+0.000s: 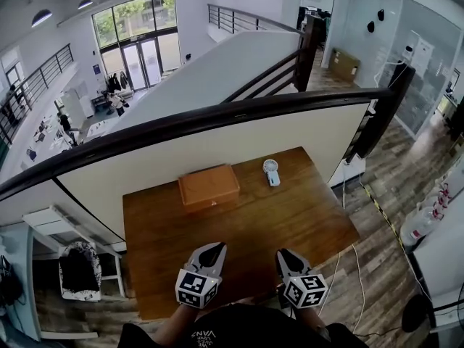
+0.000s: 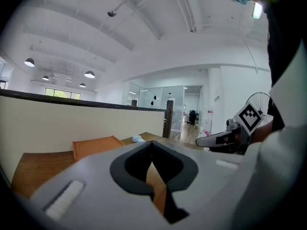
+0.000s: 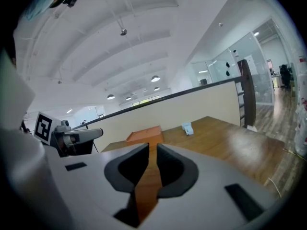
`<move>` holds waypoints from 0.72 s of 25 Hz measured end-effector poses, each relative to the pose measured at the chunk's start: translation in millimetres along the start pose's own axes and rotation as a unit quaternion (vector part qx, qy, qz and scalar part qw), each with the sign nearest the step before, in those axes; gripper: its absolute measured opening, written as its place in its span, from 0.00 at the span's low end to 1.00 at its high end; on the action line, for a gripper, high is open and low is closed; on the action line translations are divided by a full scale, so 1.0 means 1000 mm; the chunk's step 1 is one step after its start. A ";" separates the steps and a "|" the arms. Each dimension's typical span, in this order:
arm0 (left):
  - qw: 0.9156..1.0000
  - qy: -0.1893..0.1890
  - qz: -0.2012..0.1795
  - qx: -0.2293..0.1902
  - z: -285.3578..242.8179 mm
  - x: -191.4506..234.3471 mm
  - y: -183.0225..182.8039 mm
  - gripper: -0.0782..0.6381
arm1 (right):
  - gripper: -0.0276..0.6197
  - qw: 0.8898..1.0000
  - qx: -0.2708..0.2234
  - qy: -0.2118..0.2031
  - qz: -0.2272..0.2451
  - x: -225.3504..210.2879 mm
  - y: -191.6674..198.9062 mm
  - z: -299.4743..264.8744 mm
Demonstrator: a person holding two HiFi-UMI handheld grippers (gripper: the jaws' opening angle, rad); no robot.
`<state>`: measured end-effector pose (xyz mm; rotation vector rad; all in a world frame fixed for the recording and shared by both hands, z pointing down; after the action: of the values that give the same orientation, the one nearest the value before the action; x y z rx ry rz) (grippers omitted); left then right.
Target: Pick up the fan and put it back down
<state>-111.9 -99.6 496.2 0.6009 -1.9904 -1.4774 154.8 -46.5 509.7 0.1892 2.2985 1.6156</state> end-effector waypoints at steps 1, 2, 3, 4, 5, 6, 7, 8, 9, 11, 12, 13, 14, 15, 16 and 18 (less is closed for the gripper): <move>1.000 0.001 0.001 -0.001 0.004 -0.001 0.002 0.12 | 0.13 1.000 -0.001 0.001 0.001 0.003 0.002 0.003; 1.000 0.001 0.004 0.001 0.007 -0.002 0.004 0.12 | 0.12 1.000 -0.002 0.002 0.001 0.006 0.003 0.005; 1.000 0.002 0.007 0.003 0.011 -0.002 0.008 0.12 | 0.11 1.000 -0.003 0.003 0.001 0.008 0.005 0.007; 1.000 0.003 0.010 0.007 0.014 -0.003 0.012 0.12 | 0.09 1.000 -0.004 0.004 -0.001 0.009 0.006 0.010; 1.000 0.004 0.013 0.010 0.016 -0.004 0.015 0.12 | 0.08 1.000 -0.005 0.004 -0.003 0.010 0.008 0.011; 1.000 0.006 0.017 0.012 0.019 -0.004 0.018 0.12 | 0.07 1.000 -0.004 0.004 -0.004 0.011 0.010 0.013; 1.000 0.007 0.020 0.014 0.022 -0.005 0.021 0.12 | 0.06 1.000 0.000 0.005 -0.004 0.013 0.012 0.014; 1.000 0.008 0.022 0.017 0.026 -0.005 0.024 0.12 | 0.06 1.000 0.006 0.006 -0.003 0.015 0.015 0.015; 0.999 0.009 0.025 0.020 0.029 -0.006 0.027 0.12 | 0.06 1.000 0.012 0.009 0.000 0.017 0.017 0.017; 0.999 0.010 0.029 0.025 0.035 -0.006 0.032 0.12 | 0.06 1.000 0.022 0.015 0.009 0.021 0.020 0.019; 0.999 0.010 0.029 0.028 0.038 -0.007 0.035 0.12 | 0.06 0.999 0.026 0.016 0.012 0.022 0.021 0.021; 0.999 0.009 0.029 0.030 0.041 -0.007 0.038 0.12 | 0.06 0.999 0.028 0.015 0.014 0.023 0.022 0.022; 0.999 0.007 0.031 0.030 0.044 -0.008 0.040 0.12 | 0.06 0.999 0.029 0.013 0.016 0.025 0.022 0.023; 0.999 0.006 0.034 0.030 0.046 -0.009 0.041 0.12 | 0.06 0.999 0.030 0.012 0.018 0.026 0.022 0.023; 0.999 0.005 0.037 0.029 0.049 -0.010 0.043 0.12 | 0.06 0.999 0.030 0.010 0.019 0.027 0.022 0.023; 0.999 0.003 0.041 0.028 0.053 -0.011 0.045 0.12 | 0.06 0.999 0.032 0.008 0.023 0.030 0.022 0.024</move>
<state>-141.0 -42.3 526.1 0.5406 -2.0329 -1.3732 133.4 -8.9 517.7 0.2476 2.3756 1.5718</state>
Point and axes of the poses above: the fingertips, and each gripper's own axes: z backward along the fingers, x to its left, y out of its underside, the point moved 10 cm from there along z, backward along the fingers, and after that the axes turned 5 degrees about z, right-handed, at the moved point
